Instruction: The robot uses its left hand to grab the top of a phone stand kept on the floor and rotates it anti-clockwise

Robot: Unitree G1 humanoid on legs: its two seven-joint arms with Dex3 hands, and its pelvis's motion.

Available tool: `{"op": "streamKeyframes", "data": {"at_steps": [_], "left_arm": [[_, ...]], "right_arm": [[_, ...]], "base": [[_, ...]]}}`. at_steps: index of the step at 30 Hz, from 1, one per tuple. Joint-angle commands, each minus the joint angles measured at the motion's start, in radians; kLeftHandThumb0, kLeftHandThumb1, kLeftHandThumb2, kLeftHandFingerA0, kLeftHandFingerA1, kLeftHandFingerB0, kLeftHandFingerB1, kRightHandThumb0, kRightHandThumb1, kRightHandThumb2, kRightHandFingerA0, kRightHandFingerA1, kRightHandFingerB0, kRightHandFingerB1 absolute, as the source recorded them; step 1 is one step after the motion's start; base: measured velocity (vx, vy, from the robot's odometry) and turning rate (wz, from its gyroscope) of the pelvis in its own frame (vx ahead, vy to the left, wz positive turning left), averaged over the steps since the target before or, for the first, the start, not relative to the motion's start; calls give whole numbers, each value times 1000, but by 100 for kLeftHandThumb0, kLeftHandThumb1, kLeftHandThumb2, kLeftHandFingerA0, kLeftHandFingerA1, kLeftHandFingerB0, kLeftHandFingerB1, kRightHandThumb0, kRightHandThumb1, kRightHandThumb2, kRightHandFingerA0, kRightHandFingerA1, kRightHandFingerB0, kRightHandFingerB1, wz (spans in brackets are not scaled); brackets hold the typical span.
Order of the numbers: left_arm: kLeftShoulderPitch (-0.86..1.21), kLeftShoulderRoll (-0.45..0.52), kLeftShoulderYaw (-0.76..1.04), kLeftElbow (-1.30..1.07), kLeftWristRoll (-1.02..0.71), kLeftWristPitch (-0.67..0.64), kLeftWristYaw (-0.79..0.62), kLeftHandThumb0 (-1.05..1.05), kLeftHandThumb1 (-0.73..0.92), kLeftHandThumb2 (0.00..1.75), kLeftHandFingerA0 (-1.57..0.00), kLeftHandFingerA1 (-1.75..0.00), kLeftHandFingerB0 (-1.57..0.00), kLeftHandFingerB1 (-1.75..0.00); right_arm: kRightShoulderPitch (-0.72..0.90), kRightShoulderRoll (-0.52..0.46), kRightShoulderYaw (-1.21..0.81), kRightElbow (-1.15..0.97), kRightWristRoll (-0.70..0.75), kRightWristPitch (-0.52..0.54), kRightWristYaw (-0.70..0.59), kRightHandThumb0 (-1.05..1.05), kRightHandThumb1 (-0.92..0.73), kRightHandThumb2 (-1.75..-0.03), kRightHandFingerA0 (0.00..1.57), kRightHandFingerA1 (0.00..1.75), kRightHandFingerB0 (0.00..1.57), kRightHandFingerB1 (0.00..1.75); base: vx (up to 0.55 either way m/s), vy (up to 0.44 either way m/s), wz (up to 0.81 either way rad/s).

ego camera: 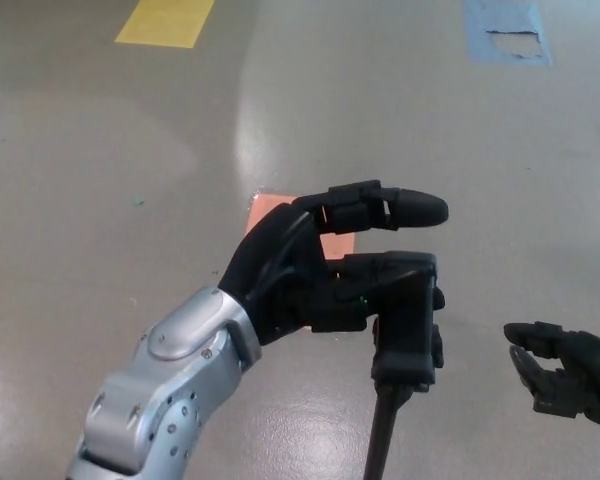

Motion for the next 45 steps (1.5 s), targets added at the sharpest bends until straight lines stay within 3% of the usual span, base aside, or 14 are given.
{"op": "streamKeyframes", "data": {"at_steps": [1, 16, 23, 25, 26, 27, 28, 29, 30, 31, 35, 39, 40, 45], "left_arm": [[-36, -21, 212, 158, -333, 549, 69, -14, 59, 60, -97, -62, -78, -55], [4, -40, 240, 176, -316, 587, 119, -8, 60, 58, -101, -64, -80, -54], [27, -36, 224, 197, -307, 604, 88, -14, 65, 59, -95, -61, -80, -53], [53, -33, 200, 175, -294, 554, 56, -15, 65, 58, -90, -57, -74, -49], [62, -14, 181, 162, -297, 529, -1, -49, 50, 69, -26, -46, -21, -36], [66, 0, 168, 155, -300, 515, -41, -49, 50, 69, -26, -46, -21, -36], [64, 32, 151, 156, -320, 501, -139, -48, 55, 60, -7, -33, -4, -20], [62, 46, 143, 152, -324, 495, -170, -71, 46, 78, 0, -15, 0, -6], [60, 55, 137, 148, -327, 489, -190, -71, 46, 78, 0, -15, 0, -6], [61, 67, 130, 117, -331, 486, -196, -81, 50, 79, 0, -1, 0, 0], [75, 93, 100, 69, -309, 441, -216, -87, 53, 84, 0, -2, 0, 0], [114, 126, 43, 7, -232, 288, -286, -94, 56, 93, 0, -8, 0, -1], [117, 130, 38, 1, -224, 272, -292, -90, 52, 87, 0, -8, 0, 0], [123, 134, 42, -6, -229, 258, -296, -92, 54, 93, 0, -7, 0, -3]], "right_arm": [[19, -32, -74, 37, 85, 4, -90, -85, -76, -106, 1, 19, 0, 10], [27, -23, -84, 39, 81, 5, -99, -86, -77, -106, 4, 23, 2, 10], [27, -24, -73, 39, 65, 1, -113, -86, -76, -105, 5, 26, 4, 10], [30, -25, -71, 39, 62, -5, -113, -87, -77, -106, 5, 25, 4, 9], [30, -27, -69, 39, 60, -8, -108, -88, -76, -108, 1, 20, 0, 10], [29, -28, -68, 40, 58, -9, -104, -88, -76, -108, 1, 20, 0, 10], [28, -29, -67, 41, 57, -11, -101, -88, -75, -108, 1, 23, 0, 10], [26, -29, -67, 42, 58, -7, -104, -90, -75, -107, 6, 28, 4, 10], [25, -29, -67, 42, 58, -5, -105, -90, -75, -107, 6, 28, 4, 10], [26, -30, -64, 42, 56, -7, -108, -87, -75, -107, 3, 28, 2, 11], [27, -29, -49, 43, 46, -10, -117, -86, -76, -108, 1, 24, 0, 11], [25, -27, -39, 42, 43, -9, -132, -85, -76, -107, 1, 20, 0, 11], [26, -27, -37, 42, 43, -10, -132, -86, -76, -107, 2, 20, 1, 11], [26, -27, -35, 41, 49, -11, -131, -86, -75, -107, 2, 22, 0, 11]], "base": [[0, 0, 0], [0, 0, 0], [0, 0, 0], [0, 0, 0], [0, 0, 0], [0, 0, 0], [0, 0, 0], [0, 0, 0], [0, 0, 0], [0, 0, 0], [0, 0, 0], [0, 0, 0], [0, 0, 0], [0, 0, 0]]}}
